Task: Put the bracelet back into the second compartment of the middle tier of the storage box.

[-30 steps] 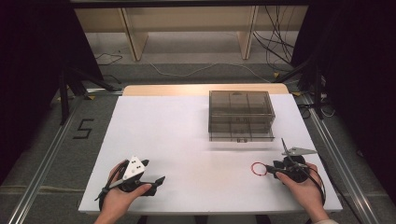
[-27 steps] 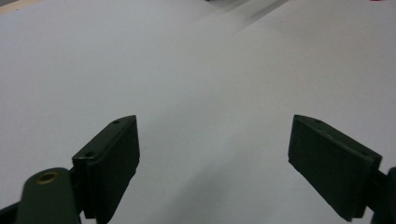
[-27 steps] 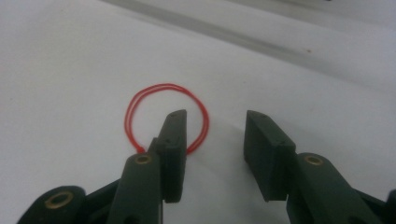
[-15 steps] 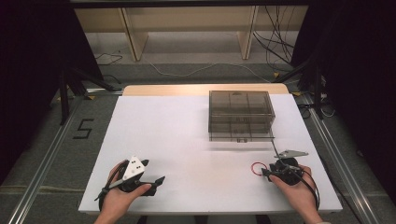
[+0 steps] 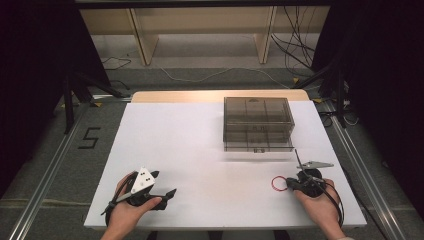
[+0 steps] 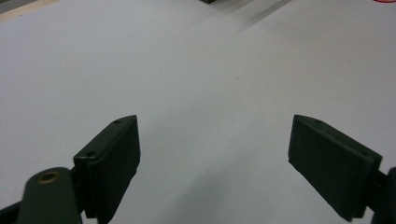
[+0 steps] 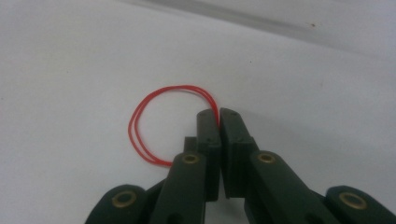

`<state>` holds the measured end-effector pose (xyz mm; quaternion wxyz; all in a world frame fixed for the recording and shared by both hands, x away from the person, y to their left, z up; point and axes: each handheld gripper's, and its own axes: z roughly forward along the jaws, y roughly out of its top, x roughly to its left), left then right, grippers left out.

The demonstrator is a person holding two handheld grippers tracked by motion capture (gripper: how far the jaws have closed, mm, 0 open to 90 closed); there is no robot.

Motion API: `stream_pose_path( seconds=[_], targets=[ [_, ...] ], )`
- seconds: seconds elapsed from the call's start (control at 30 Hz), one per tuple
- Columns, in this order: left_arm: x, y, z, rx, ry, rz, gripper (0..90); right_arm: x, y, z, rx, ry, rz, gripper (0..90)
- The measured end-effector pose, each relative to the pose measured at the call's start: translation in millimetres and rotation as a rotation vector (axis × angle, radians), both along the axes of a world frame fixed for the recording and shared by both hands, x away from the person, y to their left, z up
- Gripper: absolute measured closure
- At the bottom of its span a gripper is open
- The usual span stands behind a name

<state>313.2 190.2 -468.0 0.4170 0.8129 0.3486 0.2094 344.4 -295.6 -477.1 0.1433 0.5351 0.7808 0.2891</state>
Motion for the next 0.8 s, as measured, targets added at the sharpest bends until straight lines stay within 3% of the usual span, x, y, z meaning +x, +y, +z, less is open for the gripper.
stream_pose_path(
  seconds=[0.23, 0.8],
  targets=[
    [0.0, 0.6, 0.4, -0.003, -0.002, 0.001, 16.7, -0.4, -2.7, 0.6, 0.025, -0.011, -0.012, 88.7],
    [0.0, 1.7, 1.0, -0.002, -0.012, 0.007, 16.6, -5.4, -2.5, 12.9, 0.059, -0.120, 0.003, 88.8]
  ],
)
